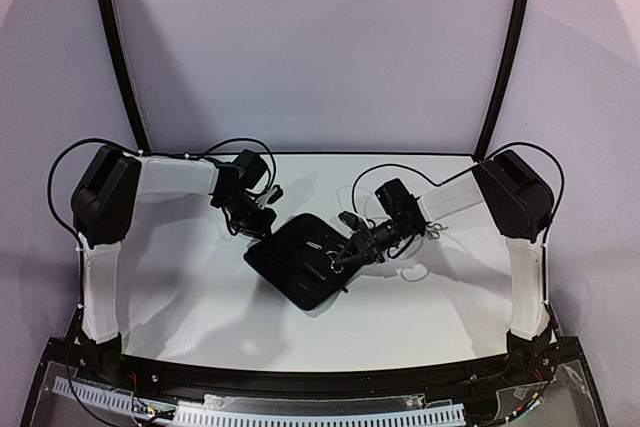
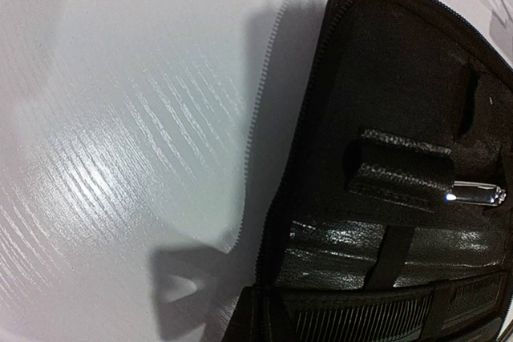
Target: Sort the hair-cutting tools
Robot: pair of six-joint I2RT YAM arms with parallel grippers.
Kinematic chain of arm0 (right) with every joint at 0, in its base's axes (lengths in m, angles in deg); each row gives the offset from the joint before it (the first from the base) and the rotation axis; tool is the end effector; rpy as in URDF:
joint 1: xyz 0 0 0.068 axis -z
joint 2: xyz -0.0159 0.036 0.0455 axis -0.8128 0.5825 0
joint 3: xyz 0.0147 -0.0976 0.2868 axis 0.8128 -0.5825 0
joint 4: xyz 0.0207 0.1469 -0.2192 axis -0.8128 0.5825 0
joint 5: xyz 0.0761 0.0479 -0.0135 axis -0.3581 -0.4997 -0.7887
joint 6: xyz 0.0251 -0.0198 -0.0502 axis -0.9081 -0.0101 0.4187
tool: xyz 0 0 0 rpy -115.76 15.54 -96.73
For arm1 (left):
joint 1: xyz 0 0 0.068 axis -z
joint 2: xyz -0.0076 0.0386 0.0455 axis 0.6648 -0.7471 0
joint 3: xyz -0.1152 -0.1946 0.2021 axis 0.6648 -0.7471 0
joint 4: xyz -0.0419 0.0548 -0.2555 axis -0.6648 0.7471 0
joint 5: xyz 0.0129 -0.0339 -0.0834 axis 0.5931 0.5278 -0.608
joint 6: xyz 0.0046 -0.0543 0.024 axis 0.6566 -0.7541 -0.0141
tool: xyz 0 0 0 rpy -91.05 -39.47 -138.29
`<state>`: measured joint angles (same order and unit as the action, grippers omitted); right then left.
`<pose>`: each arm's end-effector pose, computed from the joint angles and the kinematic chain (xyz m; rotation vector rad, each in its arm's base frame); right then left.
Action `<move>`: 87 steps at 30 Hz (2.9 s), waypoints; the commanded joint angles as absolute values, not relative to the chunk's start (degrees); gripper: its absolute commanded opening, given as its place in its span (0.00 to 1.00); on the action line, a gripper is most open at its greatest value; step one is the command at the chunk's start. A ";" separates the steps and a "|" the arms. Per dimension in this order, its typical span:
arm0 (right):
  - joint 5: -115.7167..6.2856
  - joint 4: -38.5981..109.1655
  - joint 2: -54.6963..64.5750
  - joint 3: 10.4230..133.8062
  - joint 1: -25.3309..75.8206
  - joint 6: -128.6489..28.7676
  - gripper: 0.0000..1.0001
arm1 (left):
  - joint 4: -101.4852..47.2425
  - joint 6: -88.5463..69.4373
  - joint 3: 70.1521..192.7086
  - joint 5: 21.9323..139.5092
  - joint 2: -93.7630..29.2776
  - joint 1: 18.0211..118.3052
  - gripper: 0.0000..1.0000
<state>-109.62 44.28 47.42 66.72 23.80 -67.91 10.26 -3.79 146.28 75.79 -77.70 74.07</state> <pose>0.3443 0.2482 0.1125 0.4953 -2.4976 -1.6371 0.3769 -0.2510 0.1696 0.7103 2.7438 -0.4804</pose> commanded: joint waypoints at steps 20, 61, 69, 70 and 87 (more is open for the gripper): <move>-91.00 57.21 46.96 72.53 22.21 -65.54 0.19 | 9.47 -5.32 146.79 79.05 -81.42 74.80 0.01; -48.76 76.24 39.96 83.63 6.16 -54.98 0.43 | 10.57 -6.56 146.01 79.39 -80.94 74.79 0.01; -46.26 78.55 41.88 85.72 4.21 -53.82 0.41 | 10.51 -6.33 145.95 79.62 -81.01 74.80 0.01; -46.21 78.89 42.26 86.03 4.19 -53.84 0.41 | 10.46 -6.33 145.93 79.59 -81.02 74.80 0.01; -43.80 80.09 45.96 87.49 4.13 -54.10 0.36 | 10.66 -5.97 145.94 79.32 -81.03 74.80 0.01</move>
<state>-45.30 79.00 43.56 85.98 4.48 -54.24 11.47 -6.47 147.66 78.13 -78.44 74.22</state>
